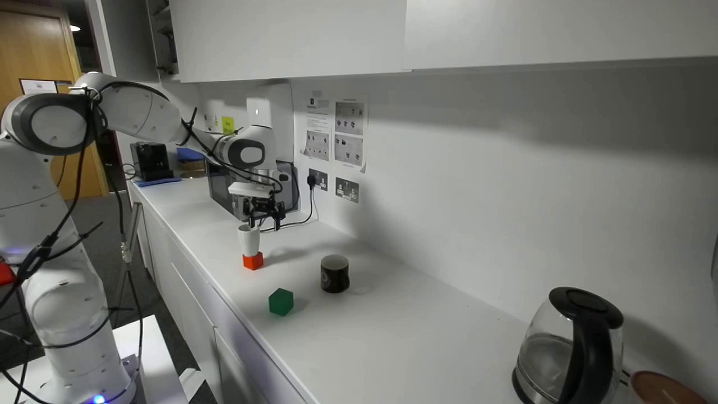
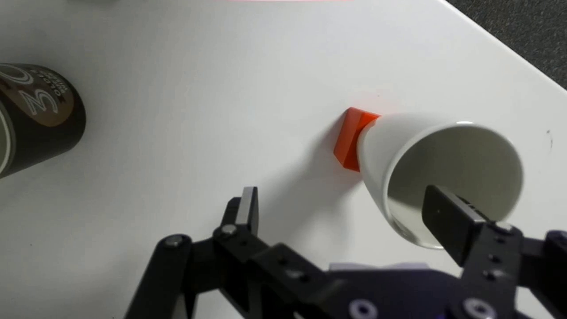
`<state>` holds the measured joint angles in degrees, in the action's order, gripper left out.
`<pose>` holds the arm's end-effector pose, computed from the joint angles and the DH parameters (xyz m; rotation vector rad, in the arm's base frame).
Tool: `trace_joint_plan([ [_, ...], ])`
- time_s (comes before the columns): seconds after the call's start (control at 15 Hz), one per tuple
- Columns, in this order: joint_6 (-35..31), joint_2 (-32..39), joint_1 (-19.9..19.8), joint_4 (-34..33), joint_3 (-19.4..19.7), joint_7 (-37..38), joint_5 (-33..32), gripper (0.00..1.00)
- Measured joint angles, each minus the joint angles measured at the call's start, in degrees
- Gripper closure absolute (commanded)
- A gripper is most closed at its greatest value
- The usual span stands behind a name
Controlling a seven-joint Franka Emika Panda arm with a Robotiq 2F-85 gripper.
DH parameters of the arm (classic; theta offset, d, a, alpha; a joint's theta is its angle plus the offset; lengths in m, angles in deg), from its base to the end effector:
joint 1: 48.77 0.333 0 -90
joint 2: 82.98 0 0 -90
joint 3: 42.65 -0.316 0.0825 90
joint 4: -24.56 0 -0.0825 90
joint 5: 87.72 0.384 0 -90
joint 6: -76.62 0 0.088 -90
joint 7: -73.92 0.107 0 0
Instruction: Put the mugs on the table and then stack the blocks
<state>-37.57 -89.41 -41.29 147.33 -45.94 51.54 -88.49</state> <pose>0.5023 0.0953 0.4495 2.9941 0.8997 -0.0616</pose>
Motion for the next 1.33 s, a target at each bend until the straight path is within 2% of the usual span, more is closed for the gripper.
trace_joint_plan([
  [0.67,1.2,1.6,-0.1,-0.5,0.0,0.0,0.2,0.0],
  [1.33,4.3,1.6,-0.1,-0.5,-0.1,-2.2,3.3,0.0],
])
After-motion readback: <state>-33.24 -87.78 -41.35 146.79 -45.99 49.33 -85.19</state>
